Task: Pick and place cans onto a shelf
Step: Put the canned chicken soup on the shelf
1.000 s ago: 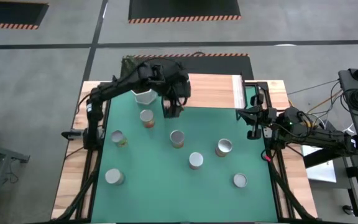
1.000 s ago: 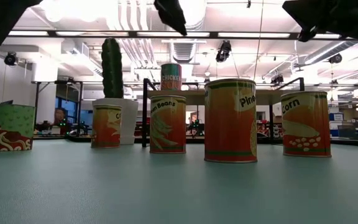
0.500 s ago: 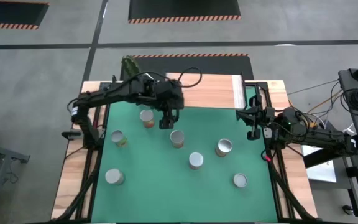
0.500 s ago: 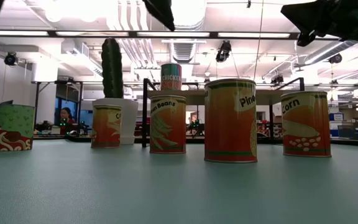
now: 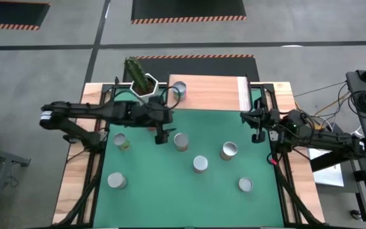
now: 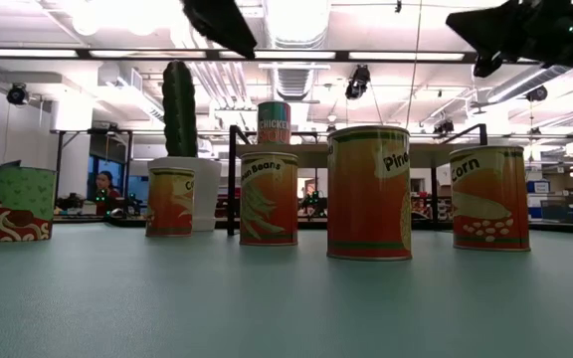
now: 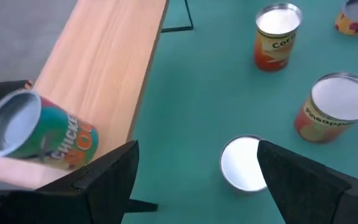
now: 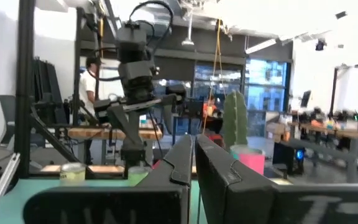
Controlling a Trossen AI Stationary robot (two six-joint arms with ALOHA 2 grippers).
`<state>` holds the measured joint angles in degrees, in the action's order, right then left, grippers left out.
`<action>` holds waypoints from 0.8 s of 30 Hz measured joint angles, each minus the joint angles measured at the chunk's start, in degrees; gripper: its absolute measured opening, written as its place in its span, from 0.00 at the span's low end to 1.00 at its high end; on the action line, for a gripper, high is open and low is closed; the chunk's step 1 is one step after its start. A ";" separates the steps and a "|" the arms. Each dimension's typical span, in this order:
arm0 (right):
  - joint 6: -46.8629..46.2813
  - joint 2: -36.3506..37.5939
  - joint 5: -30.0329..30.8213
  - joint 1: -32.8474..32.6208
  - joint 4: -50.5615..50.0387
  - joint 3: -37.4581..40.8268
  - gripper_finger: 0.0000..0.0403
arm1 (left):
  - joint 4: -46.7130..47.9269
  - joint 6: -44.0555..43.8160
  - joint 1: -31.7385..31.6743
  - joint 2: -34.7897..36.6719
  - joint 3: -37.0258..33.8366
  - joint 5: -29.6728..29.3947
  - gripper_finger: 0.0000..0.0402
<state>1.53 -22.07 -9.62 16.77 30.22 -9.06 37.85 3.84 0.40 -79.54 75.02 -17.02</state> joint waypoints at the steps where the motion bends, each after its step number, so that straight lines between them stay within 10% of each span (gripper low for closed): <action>1: -0.16 -0.33 0.70 0.00 0.04 0.00 0.02 | -1.83 -0.34 0.23 1.02 -1.86 -0.52 0.77; 9: 0.36 -3.81 2.40 0.01 0.41 -0.38 0.02 | -22.47 1.02 1.47 9.89 -17.24 -1.00 0.69; 24: -0.24 -18.57 3.81 0.03 -11.49 -13.52 0.02 | -35.30 11.86 1.20 17.80 -27.71 -1.07 0.09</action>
<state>1.29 -40.63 -5.80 16.80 18.73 -22.58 2.55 15.70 1.61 -61.74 47.31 -18.09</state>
